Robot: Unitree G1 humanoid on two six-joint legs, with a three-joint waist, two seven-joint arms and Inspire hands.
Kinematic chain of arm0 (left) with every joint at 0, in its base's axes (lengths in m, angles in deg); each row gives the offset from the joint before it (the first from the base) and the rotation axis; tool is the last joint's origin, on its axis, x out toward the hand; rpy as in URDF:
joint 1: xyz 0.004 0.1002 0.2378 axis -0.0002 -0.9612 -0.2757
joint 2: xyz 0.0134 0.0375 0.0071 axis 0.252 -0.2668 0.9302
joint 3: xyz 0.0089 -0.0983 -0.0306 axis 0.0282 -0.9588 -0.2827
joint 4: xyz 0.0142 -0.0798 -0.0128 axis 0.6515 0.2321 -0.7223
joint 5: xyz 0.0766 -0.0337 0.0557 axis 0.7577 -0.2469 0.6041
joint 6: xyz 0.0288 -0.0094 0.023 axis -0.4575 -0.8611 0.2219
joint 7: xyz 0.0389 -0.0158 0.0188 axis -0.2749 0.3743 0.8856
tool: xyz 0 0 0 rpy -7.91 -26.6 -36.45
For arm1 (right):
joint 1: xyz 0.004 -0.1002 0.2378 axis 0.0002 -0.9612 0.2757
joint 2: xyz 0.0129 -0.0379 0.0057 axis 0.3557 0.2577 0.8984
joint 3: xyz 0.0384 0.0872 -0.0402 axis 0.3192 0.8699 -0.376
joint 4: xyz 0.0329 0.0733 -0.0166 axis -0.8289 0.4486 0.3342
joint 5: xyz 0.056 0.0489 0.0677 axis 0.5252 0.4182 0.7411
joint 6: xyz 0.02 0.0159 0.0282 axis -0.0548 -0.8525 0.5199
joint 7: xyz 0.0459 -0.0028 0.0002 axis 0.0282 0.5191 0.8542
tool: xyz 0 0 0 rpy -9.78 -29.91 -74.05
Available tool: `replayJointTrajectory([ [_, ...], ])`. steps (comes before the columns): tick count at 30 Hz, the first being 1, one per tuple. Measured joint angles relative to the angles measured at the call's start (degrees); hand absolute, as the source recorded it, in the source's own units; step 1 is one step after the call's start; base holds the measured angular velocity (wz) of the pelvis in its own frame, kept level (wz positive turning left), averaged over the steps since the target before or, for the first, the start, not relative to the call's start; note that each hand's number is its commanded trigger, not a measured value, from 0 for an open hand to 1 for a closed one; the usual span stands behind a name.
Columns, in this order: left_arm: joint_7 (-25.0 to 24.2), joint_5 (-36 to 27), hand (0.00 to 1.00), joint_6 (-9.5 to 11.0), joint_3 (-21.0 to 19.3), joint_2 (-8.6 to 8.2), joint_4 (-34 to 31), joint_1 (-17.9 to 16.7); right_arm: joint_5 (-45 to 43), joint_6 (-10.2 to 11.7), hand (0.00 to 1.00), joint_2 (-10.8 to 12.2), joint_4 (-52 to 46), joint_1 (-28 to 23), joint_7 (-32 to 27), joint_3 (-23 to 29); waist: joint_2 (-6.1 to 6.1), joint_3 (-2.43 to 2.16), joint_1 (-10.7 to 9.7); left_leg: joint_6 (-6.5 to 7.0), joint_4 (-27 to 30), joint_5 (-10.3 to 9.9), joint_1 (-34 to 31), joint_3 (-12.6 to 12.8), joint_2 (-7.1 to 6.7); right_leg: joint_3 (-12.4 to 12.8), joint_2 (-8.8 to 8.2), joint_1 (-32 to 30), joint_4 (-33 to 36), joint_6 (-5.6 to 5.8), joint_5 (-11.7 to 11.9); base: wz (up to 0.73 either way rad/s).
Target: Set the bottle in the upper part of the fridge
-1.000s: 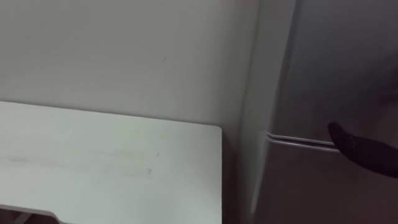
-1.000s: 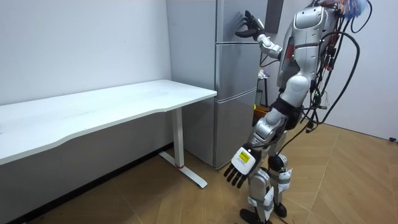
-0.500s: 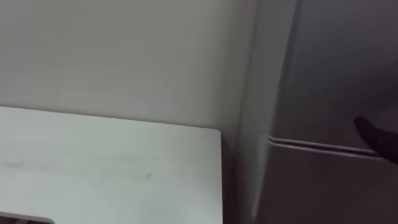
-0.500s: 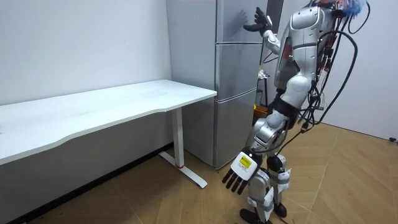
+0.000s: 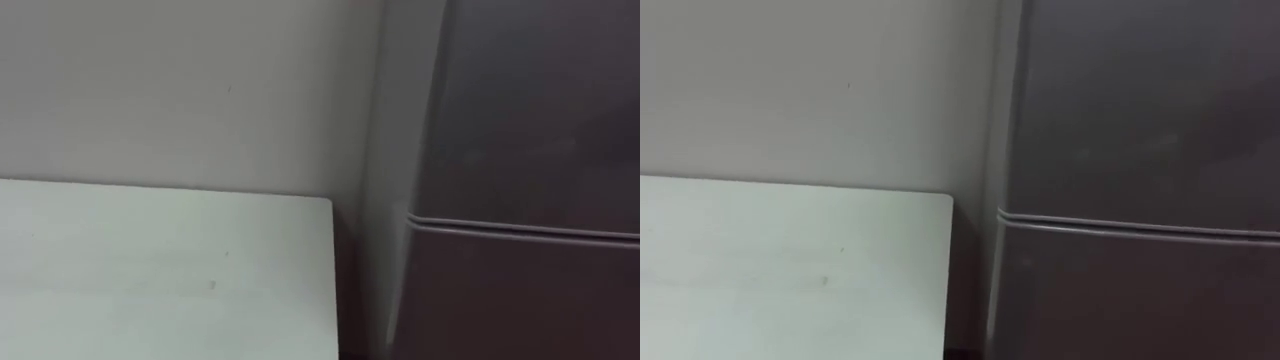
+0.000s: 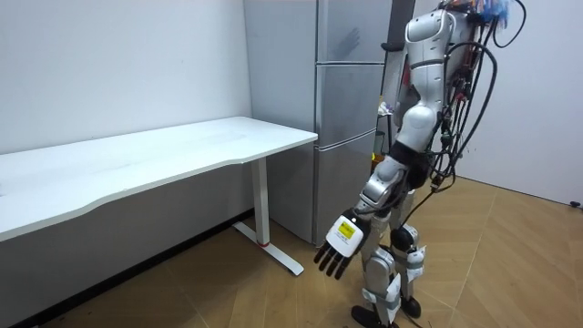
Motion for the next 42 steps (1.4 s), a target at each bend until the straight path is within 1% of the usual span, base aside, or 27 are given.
replayJointTrajectory([
  [2,0.9,0.0,0.00,0.0,0.0,0.00,0.0,0.1,3.6,0.0,0.00,0.0,0.0,-1.7,-0.9,0.7,-0.08,0.04,-0.9,0.00,-0.1,0.0,0.1,0.1,0.02,0.6,0.01,0.1,0.4,0.00,0.0,-0.09],
  [4,1.0,0.0,0.00,-0.1,0.0,-0.01,0.0,0.1,8.0,-0.1,0.00,0.1,0.0,-2.7,-2.1,1.3,0.16,0.12,-0.9,0.05,-0.1,-0.3,0.4,1.7,0.37,2.0,0.17,-0.4,0.6,0.01,0.0,-0.29],
  [5,1.0,0.0,0.00,-0.1,-0.1,0.00,-0.1,0.1,8.7,-0.1,0.00,0.2,0.0,-3.0,-2.3,1.4,0.16,0.12,-0.7,0.04,-0.1,-0.3,0.4,1.8,0.40,1.9,0.17,-0.4,0.7,0.00,0.0,-0.27],
  [8,1.2,-0.1,0.00,-0.3,-0.4,0.00,-0.6,0.6,13.5,-0.1,0.00,0.3,0.4,-4.7,-4.6,2.1,0.68,0.34,-1.1,0.03,0.3,-0.6,0.2,2.1,0.52,2.2,0.20,-1.1,0.8,-0.04,0.1,-0.10],
  [10,2.8,-2.3,0.00,-0.4,-0.3,-0.06,-1.1,0.8,21.8,0.0,0.00,0.5,1.4,-6.6,-6.4,2.8,0.71,0.36,-1.2,0.03,0.3,-0.8,0.2,2.2,0.52,3.3,0.34,-1.1,0.7,-0.04,0.1,-0.02],
  [11,3.3,-3.0,0.00,-0.4,-0.3,-0.11,-1.2,0.8,23.7,0.0,0.00,0.8,1.8,-7.0,-6.7,3.0,0.76,0.37,-1.2,0.03,0.3,-0.8,0.2,2.2,0.51,3.3,0.34,-1.1,0.6,-0.05,0.1,-0.04],
  [12,3.6,-3.8,0.00,-0.6,-0.3,-0.16,-1.1,0.8,26.6,0.0,0.00,1.7,3.1,-7.4,-7.5,3.1,1.02,0.34,-1.1,0.04,0.3,-0.8,0.1,2.2,0.50,3.5,0.38,-1.1,0.6,-0.06,0.1,0.00],
  [14,3.9,-3.9,0.00,-1.1,-0.3,-0.32,-1.0,0.9,28.8,-0.2,0.00,3.2,6.7,-7.8,-7.9,3.1,1.41,0.35,-1.3,0.04,0.3,-0.8,0.0,2.2,0.50,3.4,0.38,-1.2,0.6,-0.08,0.1,0.00],
  [15,4.4,-3.8,0.00,-1.6,0.2,-0.43,-1.1,1.0,30.1,-1.0,0.00,4.6,7.9,-8.5,-8.2,3.0,1.85,0.36,-1.4,0.04,0.3,-0.8,0.0,2.2,0.47,3.3,0.37,-1.2,0.5,-0.08,0.1,0.00],
  [16,4.5,-3.8,0.00,-1.9,0.3,-0.48,-1.1,1.0,30.9,-1.3,0.00,6.1,9.6,-9.1,-8.2,2.9,2.22,0.30,-1.5,0.04,0.4,-0.8,0.0,2.2,0.46,3.2,0.37,-1.2,0.4,-0.07,0.1,0.00],
  [18,4.5,-3.9,0.00,-1.9,0.4,-0.51,-1.1,0.9,31.1,-1.4,0.00,7.5,13.5,-9.6,-8.3,2.6,2.73,0.10,-1.4,0.01,0.4,-0.7,0.0,2.2,0.46,3.2,0.38,-1.1,0.4,-0.07,0.1,0.00],
  [20,4.5,-4.0,0.00,-2.2,0.3,-0.56,-1.6,0.8,30.8,-2.2,0.00,8.4,17.1,-9.6,-8.7,1.9,3.36,0.10,-1.3,-0.01,0.3,-0.7,0.1,2.4,0.46,3.2,0.34,-1.2,0.4,-0.07,-0.1,-0.02],
  [22,4.5,-3.9,0.00,-2.8,0.3,-0.59,-2.6,0.7,30.1,-3.2,0.00,9.9,20.1,-9.8,-9.0,0.1,3.58,0.11,-1.3,-0.11,0.1,-0.7,0.4,2.8,0.53,3.4,0.30,-1.3,0.4,-0.18,-0.4,-0.04],
  [24,4.4,-3.9,0.00,-2.8,0.3,-0.84,-2.6,0.9,28.5,-3.2,0.00,10.4,24.2,-9.8,-8.7,-2.0,3.51,0.12,-1.2,-0.14,-0.1,-0.7,0.7,2.8,0.56,3.5,0.37,-0.9,0.1,-0.24,-0.5,0.00],
  [26,4.3,-4.1,0.00,-2.8,0.3,-1.49,-2.5,1.1,27.9,-3.3,0.00,10.7,28.0,-10.0,-8.2,-4.3,3.76,0.26,-0.9,-0.14,-0.2,-0.7,0.6,2.8,0.56,3.4,0.40,-0.9,-0.3,-0.25,-0.5,0.00],
  [27,4.4,-4.8,0.00,-2.8,0.4,-1.77,-2.6,1.2,27.1,-3.3,0.00,10.7,31.5,-10.1,-7.4,-6.2,3.54,0.13,-0.9,-0.14,-0.2,-0.7,0.5,2.7,0.54,3.3,0.38,-0.9,-0.3,-0.22,-0.5,0.00],
  [29,4.5,-5.8,0.00,-2.8,0.4,-2.33,-2.5,1.1,25.7,-3.4,0.00,10.7,37.5,-10.1,-5.6,-9.2,3.55,0.13,-0.7,-0.18,-0.3,-0.8,0.6,2.7,0.54,3.4,0.40,-0.8,-0.2,-0.21,-0.5,0.00],
  [30,4.5,-6.4,0.00,-2.7,0.4,-2.66,-2.0,1.1,25.5,-3.9,0.00,10.7,41.8,-10.1,-4.0,-11.2,3.60,0.16,-0.6,-0.19,-0.3,-0.8,0.8,2.7,0.52,3.4,0.42,-0.5,-0.3,-0.21,-0.5,0.03],
  [31,4.5,-6.2,0.00,-2.8,0.4,-2.91,-1.6,0.9,24.3,-5.1,0.00,10.8,46.0,-10.3,-1.8,-13.3,3.57,0.14,-0.5,-0.24,-0.3,-0.8,0.8,2.6,0.52,3.3,0.44,-0.4,-0.3,-0.21,-0.5,0.04],
  [32,4.5,-6.2,0.00,-2.8,0.4,-2.96,-1.5,0.8,23.1,-5.5,0.00,10.8,48.7,-10.3,-0.1,-14.1,3.55,0.13,-0.5,-0.26,-0.3,-0.8,0.8,2.6,0.52,3.3,0.46,-0.4,-0.4,-0.21,-0.5,0.05],
  [34,4.4,-4.5,0.00,-2.8,0.4,-2.90,-0.8,-0.1,16.3,-7.6,0.00,11.0,56.9,-10.8,6.7,-16.4,3.60,0.13,-0.5,-0.36,-0.3,-0.9,1.0,1.9,0.42,3.0,0.49,0.2,-0.6,-0.23,-0.5,0.11],
  [35,4.4,-4.1,0.00,-2.9,0.3,-2.90,-0.4,-0.3,14.4,-7.9,0.00,11.0,58.8,-10.9,8.2,-16.8,3.64,0.11,-0.4,-0.36,-0.3,-1.0,1.2,1.7,0.40,3.1,0.48,0.3,-0.6,-0.22,-0.6,0.09],
  [36,4.4,-3.3,0.00,-3.1,0.4,-2.91,-0.3,-0.3,10.8,-8.6,0.00,10.8,62.8,-11.0,10.9,-18.7,3.65,0.12,0.1,-0.40,-0.2,-1.2,1.3,1.8,0.42,3.1,0.46,0.4,-0.5,-0.27,-0.8,-0.08],
  [37,4.3,-1.9,0.00,-3.4,0.8,-2.90,-0.3,-0.2,7.2,-9.8,0.00,10.3,66.0,-11.0,13.6,-22.3,3.66,0.15,1.2,-0.47,0.0,-1.4,1.1,2.2,0.58,3.4,0.59,0.2,-0.4,-0.32,-0.9,-0.13],
  [39,4.2,0.2,0.00,-4.4,2.1,-2.83,-0.3,0.3,1.3,-11.7,0.00,10.3,67.9,-10.9,17.6,-26.4,3.75,0.28,2.3,-0.49,0.3,-1.4,0.8,2.2,0.63,3.3,0.52,0.1,-0.5,-0.36,-0.9,-0.02],
  [41,3.8,1.0,0.00,-5.6,3.4,-2.80,-0.3,1.0,-2.5,-12.6,0.00,10.6,69.1,-9.7,21.1,-27.9,3.89,0.39,2.3,-0.41,0.7,-1.5,0.7,1.7,0.51,2.8,0.30,0.3,-0.7,-0.32,-1.0,0.14],
  [42,3.2,1.8,0.00,-6.3,4.2,-2.70,-0.3,2.0,-5.4,-13.3,0.00,10.7,69.1,-8.7,23.3,-29.0,3.91,0.44,2.6,-0.33,1.2,-1.5,0.2,1.4,0.49,2.4,0.27,0.1,-0.4,-0.31,-1.0,0.15],
])
